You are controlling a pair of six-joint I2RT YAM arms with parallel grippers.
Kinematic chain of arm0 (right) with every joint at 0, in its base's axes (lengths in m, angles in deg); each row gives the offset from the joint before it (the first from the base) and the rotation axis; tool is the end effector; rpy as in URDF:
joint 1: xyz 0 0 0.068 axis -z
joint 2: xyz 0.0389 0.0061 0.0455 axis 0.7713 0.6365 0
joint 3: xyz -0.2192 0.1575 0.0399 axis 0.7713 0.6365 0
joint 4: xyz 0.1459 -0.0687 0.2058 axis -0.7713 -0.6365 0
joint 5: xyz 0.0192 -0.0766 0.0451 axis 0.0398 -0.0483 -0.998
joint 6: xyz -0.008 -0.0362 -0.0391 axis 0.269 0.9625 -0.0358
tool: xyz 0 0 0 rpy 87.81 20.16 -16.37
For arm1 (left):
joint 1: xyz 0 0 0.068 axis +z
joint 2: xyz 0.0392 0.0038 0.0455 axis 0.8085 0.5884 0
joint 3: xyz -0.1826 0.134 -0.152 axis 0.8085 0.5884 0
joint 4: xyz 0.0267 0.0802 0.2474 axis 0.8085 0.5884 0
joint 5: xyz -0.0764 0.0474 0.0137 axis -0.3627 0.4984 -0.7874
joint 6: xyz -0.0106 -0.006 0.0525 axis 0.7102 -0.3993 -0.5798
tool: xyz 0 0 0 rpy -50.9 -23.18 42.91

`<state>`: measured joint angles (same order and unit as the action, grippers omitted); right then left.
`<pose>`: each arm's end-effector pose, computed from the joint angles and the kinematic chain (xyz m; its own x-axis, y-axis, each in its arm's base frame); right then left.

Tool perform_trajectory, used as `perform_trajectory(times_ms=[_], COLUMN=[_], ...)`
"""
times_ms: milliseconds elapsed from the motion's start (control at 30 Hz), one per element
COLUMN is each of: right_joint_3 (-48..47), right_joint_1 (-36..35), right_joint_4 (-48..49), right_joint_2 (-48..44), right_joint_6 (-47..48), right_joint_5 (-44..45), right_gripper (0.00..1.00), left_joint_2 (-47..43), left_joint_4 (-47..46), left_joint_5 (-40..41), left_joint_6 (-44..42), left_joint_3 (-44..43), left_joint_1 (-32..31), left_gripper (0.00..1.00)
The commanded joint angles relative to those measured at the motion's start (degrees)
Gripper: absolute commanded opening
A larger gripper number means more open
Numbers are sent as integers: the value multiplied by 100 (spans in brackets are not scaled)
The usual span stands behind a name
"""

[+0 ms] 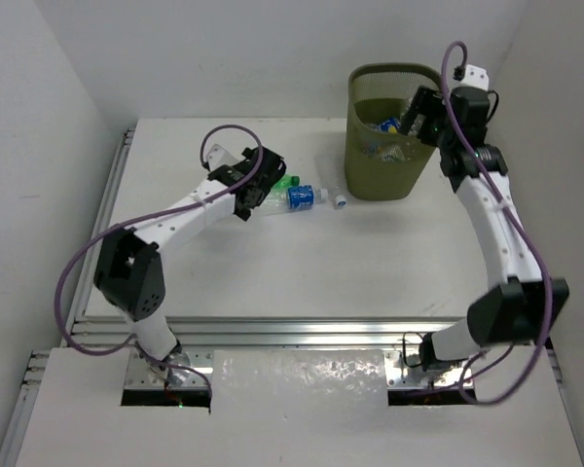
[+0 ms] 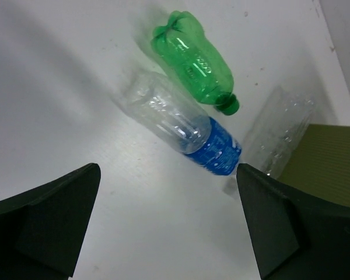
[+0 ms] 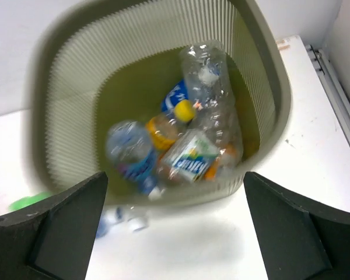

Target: Put the plastic bottles in the bin

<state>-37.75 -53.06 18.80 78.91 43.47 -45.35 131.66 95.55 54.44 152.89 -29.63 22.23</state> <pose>0.3575 0.0100 0.4012 -0.2491 0.3807 -0.8905 0.2337 0.9159 0.3262 0.3172 -0.1723 0.2870 -0.3150 -0.7478 -0.5845 -0.6476 0.6195 -0.4436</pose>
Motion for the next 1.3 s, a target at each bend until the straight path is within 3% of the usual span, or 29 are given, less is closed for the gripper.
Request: perform_trajectory(times_ms=[0,267,400,533,567,600,633,767,800,833,900,933,967,1000,1100,1133,1267], right_joint_3=[620,1835,2082,2091,2099,2108,2117,2187,2196,2222,2450,2660,2758,2872,3145,3215,3321], right_joint_1=[-57,-66,-75,-75,-75,-75,-75,-75,-84,-84,-119,-162,-311,-399,-856,-996,-1559], right_joint_4=[692,797,877,868,885,886,886,868,833,824,1164,1323,1499,1979,2518,2651,3257], right_joint_2=[-1067,-2061,-2106,-2036,-2036,-2053,-2062,-2193,-2220,-2238,-2273,-2264,-2238,-2212,-2168,-2150,-1939], right_joint_6=[-233,-426,-567,-585,-585,-593,-611,-655,-725,-786,-997,-1102,-1321,-1427,-1692,-1701,-1964], right_joint_5=[-305,-903,-1211,-1281,-1307,-1325,-1334,-1675,-1886,-2201,-3815,-4396,-5350,-5734,-6027,-6036,-6080], right_gripper=[99,99,99,99,99,99,99,99,99,99,99,99,99,99,99,99,99], left_joint_2=[542,2696,3101,2988,2936,2831,2769,2025,1812,1540,653,319,-354,-674,-1695,-2088,-2864], left_joint_4=[215,1191,1201,781,648,482,245,-161,-492,-722,-1784,-2197,-3410,-4127,-6230,-7305,-9527], left_joint_5=[-155,-780,-947,-1105,-1175,-1254,-1307,-1605,-1624,-1607,-1659,-1668,-1738,-1799,-2693,-3610,-5436], left_joint_6=[904,809,835,817,783,687,607,440,379,300,-454,-1127,-1551,-2487,-3670,-4213,-4491], left_joint_3=[-715,-2685,-2730,-2038,-1870,-1686,-1414,-473,43,326,1124,1416,2098,2435,3622,3956,5493], left_joint_1=[166,342,351,343,351,351,351,307,281,185,-16,-114,-210,-429,-633,-633,-642], left_gripper=[100,95,94,83,74,57,34,9,0,0,0,0,0,0,0,0,0])
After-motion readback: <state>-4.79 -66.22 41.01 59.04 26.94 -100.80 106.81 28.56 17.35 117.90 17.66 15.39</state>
